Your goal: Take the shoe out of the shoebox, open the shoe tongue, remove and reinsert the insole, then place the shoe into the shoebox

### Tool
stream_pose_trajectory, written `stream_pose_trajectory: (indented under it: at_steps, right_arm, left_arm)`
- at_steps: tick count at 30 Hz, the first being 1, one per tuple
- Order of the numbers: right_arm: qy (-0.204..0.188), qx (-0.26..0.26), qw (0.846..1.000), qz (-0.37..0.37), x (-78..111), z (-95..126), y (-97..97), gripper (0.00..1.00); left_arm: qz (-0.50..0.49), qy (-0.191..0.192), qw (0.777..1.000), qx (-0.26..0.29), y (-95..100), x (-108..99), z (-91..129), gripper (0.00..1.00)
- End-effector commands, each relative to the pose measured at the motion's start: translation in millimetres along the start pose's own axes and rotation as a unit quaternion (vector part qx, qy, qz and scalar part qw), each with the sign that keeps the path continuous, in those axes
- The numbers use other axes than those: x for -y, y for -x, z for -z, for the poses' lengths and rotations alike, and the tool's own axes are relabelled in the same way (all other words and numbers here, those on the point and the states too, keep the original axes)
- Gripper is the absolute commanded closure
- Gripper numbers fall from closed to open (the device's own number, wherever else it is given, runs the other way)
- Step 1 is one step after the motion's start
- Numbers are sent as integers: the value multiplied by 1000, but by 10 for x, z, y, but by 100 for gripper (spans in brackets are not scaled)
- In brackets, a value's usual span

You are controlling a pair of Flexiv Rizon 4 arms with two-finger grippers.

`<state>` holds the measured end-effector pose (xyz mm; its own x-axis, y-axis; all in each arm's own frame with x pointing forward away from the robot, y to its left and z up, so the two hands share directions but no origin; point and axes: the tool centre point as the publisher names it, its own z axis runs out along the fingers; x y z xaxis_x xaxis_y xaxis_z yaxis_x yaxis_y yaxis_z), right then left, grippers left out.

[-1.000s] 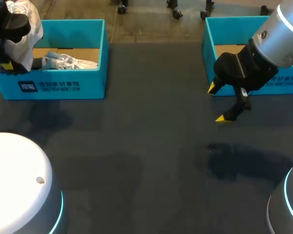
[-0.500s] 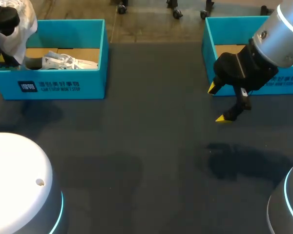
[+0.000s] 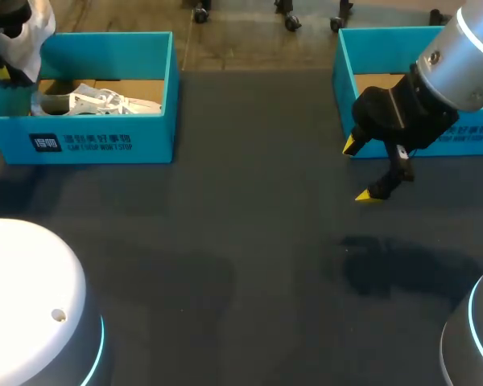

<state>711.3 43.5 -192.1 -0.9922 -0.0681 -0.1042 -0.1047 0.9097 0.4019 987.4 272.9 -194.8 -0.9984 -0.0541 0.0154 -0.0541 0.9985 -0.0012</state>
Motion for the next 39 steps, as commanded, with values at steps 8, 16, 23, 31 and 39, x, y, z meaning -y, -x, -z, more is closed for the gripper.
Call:
stream_pose_trajectory:
  at_steps: [8, 16, 23, 31, 39]
  right_arm:
    - [-1, 0, 1000, -1, -4, -17, 6, 0]
    - [-1, 0, 1000, -1, -4, -17, 6, 0]
    - [-1, 0, 1000, -1, -4, -17, 6, 0]
    - [-1, 0, 1000, -1, -4, -17, 6, 0]
    - [-1, 0, 1000, -1, -4, -17, 6, 0]
  left_arm:
    - [1, 1, 1000, -4, 531, 75, -105, 100]
    - [-18, 7, 1000, 8, 823, 144, -181, 100]
    - [-46, 6, 999, 16, 1026, 187, -203, 100]
    - [-3, 18, 1000, 17, 1184, 198, -183, 100]
    - [-3, 18, 1000, 17, 1184, 198, -183, 100]
